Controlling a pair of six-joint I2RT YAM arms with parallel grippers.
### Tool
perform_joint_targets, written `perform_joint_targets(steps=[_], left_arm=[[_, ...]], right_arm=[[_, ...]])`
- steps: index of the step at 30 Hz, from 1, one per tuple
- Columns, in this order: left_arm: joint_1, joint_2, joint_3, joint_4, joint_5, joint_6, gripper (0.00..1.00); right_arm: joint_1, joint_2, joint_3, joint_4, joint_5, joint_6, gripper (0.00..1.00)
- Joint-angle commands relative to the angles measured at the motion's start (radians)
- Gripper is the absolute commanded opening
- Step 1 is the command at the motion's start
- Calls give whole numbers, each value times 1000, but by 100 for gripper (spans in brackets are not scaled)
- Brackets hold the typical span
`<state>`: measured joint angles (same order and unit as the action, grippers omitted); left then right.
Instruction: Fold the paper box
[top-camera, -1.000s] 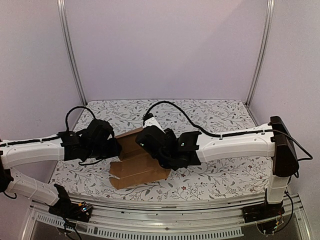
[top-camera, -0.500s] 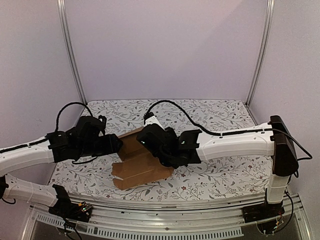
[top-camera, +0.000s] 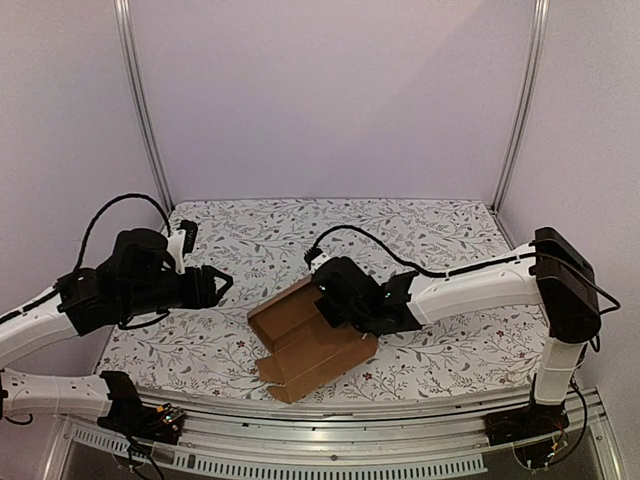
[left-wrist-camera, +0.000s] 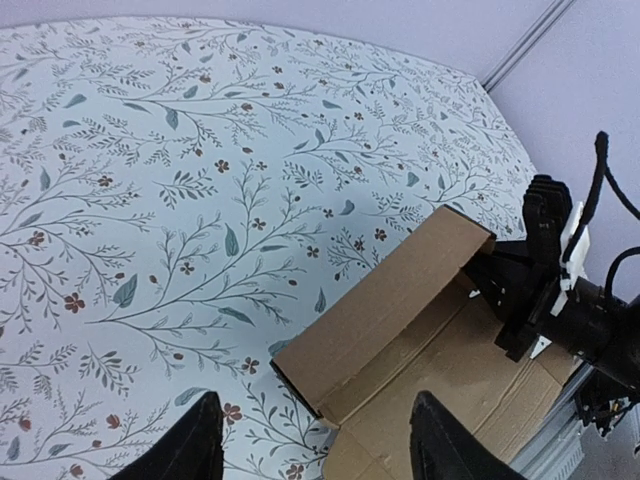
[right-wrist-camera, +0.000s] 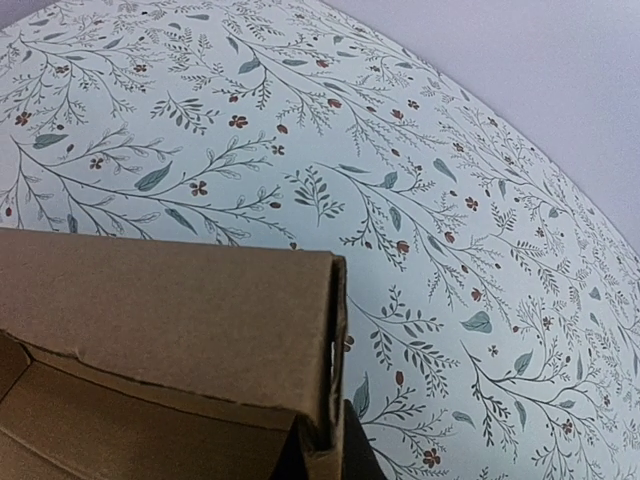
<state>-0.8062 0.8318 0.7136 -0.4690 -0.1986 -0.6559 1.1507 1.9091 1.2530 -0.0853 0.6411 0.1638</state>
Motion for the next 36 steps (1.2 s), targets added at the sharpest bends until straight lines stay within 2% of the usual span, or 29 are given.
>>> perform_joint_targets(steps=[1, 6, 12, 20, 28, 36], left_arm=[[29, 29, 28, -24, 14, 65, 60], [44, 108, 46, 52, 77, 74, 54], [48, 231, 81, 174, 163, 83, 49], [50, 417, 180, 241, 225, 112, 41], [50, 523, 232, 262, 253, 121, 34], [50, 606, 227, 318, 304, 104, 30]], right_arm=[[-32, -71, -87, 278, -160, -108, 0], [-84, -63, -182, 501, -341, -123, 0], [-112, 3, -228, 709, -463, -153, 0], [-116, 116, -239, 889, -504, -185, 0], [-114, 181, -312, 1090, -505, -144, 0], [-103, 229, -328, 1136, -480, -124, 0]])
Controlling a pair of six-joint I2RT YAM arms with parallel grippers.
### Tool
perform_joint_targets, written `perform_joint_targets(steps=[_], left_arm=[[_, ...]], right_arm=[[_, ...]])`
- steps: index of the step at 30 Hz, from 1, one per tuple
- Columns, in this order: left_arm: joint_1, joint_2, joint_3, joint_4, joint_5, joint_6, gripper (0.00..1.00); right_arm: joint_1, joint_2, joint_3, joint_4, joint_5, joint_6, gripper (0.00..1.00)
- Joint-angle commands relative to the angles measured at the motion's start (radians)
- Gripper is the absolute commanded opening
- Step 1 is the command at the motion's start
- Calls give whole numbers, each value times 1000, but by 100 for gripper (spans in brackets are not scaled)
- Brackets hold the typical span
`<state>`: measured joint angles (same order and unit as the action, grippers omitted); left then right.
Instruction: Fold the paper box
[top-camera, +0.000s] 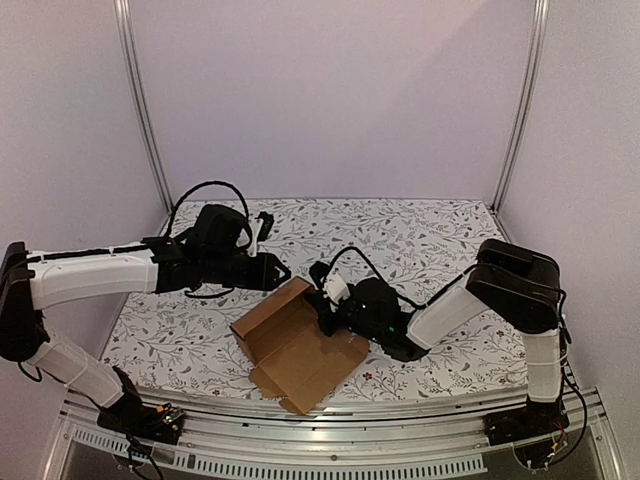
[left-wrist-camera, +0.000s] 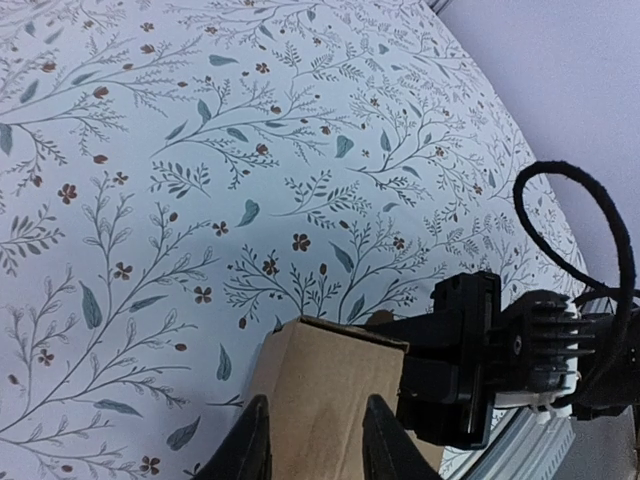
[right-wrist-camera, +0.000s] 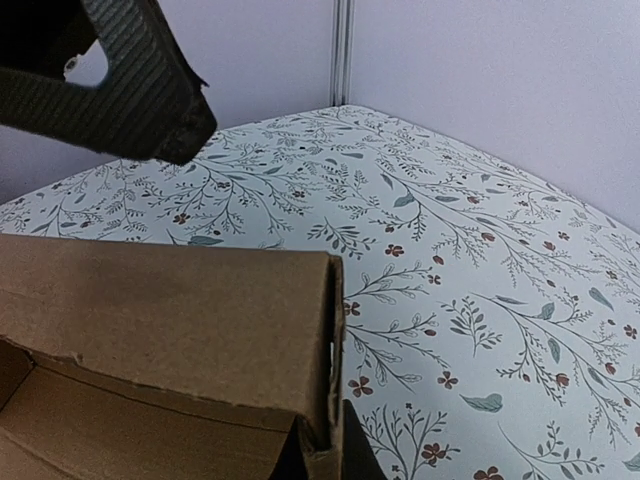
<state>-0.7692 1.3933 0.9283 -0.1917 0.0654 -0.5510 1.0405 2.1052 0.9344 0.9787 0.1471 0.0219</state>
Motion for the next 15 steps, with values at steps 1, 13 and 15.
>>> perform_joint_targets(steps=[1, 13, 15], left_arm=[[13, 58, 12, 53, 46, -5, 30], [8, 188, 60, 84, 91, -21, 25], [4, 205, 65, 83, 96, -23, 24]], right_arm=[[9, 38, -9, 72, 17, 16, 0], [25, 105, 5, 87, 56, 13, 0], [27, 114, 7, 91, 62, 13, 0]])
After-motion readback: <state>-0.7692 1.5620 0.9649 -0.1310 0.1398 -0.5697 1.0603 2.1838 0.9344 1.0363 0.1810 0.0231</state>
